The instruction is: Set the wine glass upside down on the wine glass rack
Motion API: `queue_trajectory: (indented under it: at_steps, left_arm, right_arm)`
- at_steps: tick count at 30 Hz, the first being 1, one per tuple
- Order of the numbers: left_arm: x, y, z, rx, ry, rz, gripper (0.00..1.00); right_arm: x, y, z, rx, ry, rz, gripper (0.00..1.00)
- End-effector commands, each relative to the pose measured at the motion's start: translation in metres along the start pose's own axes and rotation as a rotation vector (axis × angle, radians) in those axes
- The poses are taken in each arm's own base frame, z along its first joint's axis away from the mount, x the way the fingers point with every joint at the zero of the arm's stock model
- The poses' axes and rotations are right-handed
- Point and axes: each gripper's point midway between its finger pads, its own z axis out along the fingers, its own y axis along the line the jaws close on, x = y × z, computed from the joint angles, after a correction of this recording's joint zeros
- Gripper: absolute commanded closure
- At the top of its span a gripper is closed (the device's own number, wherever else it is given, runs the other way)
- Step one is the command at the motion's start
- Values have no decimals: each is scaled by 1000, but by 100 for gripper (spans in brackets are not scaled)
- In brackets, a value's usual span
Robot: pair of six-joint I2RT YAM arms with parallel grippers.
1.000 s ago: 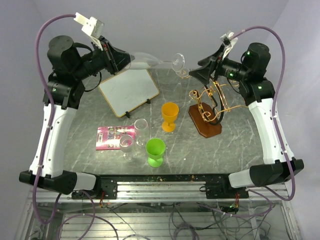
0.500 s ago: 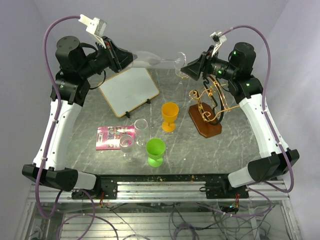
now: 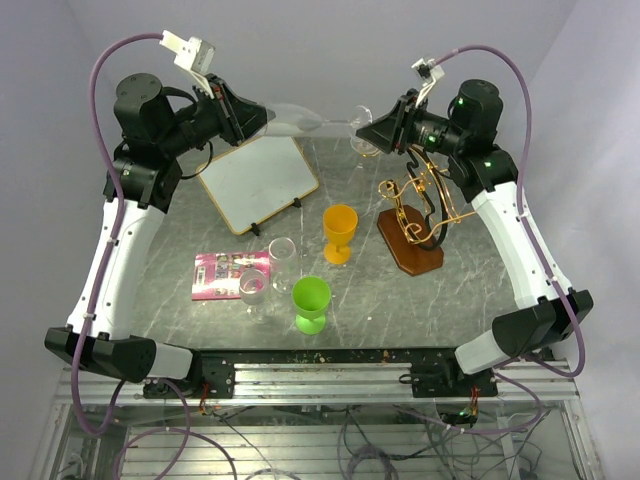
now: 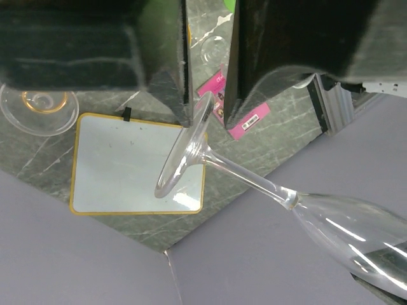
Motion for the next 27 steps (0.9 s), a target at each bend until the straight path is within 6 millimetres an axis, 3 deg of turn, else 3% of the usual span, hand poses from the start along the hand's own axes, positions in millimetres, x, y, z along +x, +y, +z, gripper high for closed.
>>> queue_trajectory:
  at_steps: [1,4,7,9,15,21,27]
  left_arm:
    - [-11,-10,-1,31,-39,61,93]
    - [-7,-9,0,26,-33,65,93]
    - [-4,-9,1,27,-26,68,92]
    - [-2,-10,0,32,-23,71,86]
    - [5,-13,-1,52,-17,54,65]
    - [8,-13,-4,45,-10,51,36]
    - [13,-9,-14,0,0,85,21]
  right_arm:
    - [-18,6,1,-10,-49,-13,78]
    - [-19,4,1,0,-55,-20,100]
    - [-22,-4,-1,54,-60,-42,100]
    - [-25,-9,-3,93,-64,-59,100]
    - [-26,-23,-9,167,-67,-78,100]
    - [-36,-35,-19,230,-83,-106,100]
    - [-47,-57,-40,346,-100,-152,100]
